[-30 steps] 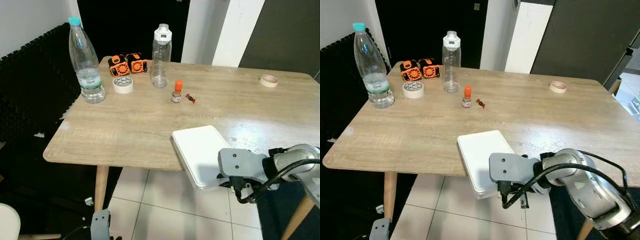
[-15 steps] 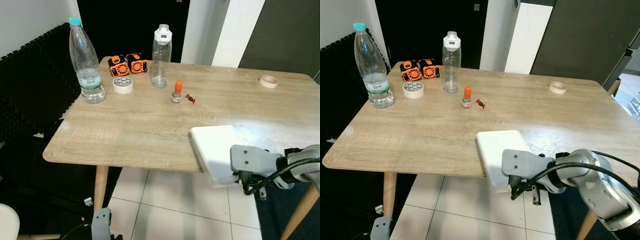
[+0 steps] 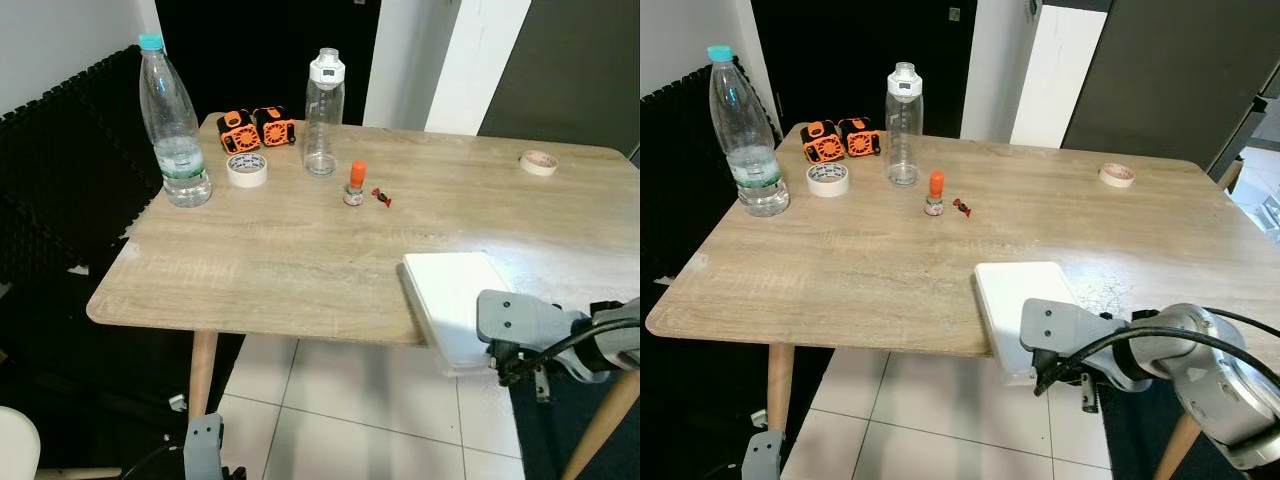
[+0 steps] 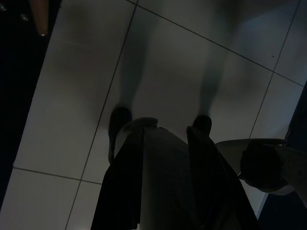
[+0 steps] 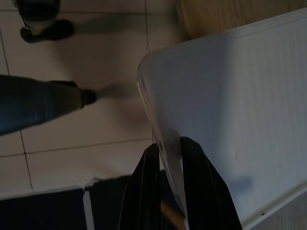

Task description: Restocking fridge

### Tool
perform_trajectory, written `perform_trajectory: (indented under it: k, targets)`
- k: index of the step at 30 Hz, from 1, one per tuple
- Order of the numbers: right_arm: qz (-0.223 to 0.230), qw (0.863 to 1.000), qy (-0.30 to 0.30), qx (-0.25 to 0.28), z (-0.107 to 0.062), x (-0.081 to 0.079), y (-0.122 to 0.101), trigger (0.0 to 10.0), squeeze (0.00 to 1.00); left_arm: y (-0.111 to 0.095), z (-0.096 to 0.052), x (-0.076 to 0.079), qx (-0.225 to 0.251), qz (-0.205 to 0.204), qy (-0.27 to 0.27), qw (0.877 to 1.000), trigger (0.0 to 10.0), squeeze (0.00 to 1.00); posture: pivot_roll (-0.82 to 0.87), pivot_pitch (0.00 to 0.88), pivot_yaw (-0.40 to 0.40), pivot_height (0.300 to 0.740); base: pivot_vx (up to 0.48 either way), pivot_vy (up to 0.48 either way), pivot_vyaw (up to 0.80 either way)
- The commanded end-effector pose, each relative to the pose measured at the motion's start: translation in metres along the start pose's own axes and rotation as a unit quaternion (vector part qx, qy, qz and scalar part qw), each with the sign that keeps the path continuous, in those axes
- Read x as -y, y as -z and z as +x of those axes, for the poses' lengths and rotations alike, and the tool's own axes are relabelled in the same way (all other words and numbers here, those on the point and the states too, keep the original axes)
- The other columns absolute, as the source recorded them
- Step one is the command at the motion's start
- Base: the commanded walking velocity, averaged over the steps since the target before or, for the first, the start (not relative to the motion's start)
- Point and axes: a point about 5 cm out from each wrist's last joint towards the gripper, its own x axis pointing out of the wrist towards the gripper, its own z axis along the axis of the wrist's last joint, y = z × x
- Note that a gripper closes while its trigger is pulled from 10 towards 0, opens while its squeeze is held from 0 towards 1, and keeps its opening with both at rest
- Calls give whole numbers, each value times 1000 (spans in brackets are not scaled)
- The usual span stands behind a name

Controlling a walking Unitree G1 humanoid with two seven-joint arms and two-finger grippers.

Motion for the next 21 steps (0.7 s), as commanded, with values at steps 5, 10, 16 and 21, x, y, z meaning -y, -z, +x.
perform_trajectory:
  k: [5,10,16,21]
  targets:
    - [46,999,-16,-23,-7,-9,17,10000,0,4,1,4,-8,4,8,1000,10000,0,-25,0,-52,740,0,0,0]
    - [47,998,-30,-19,-10,-16,18,10000,0,4,0,4,-8,6,9,1000,10000,0,-27,0,-50,740,0,0,0]
    - [47,998,-39,-10,-13,-22,16,10000,0,4,0,3,-8,8,8,1000,10000,0,-34,0,-48,740,0,0,0]
    - [51,998,-41,-11,-12,-26,17,10000,0,4,0,3,-9,9,10,1000,10000,0,-36,0,-47,740,0,0,0]
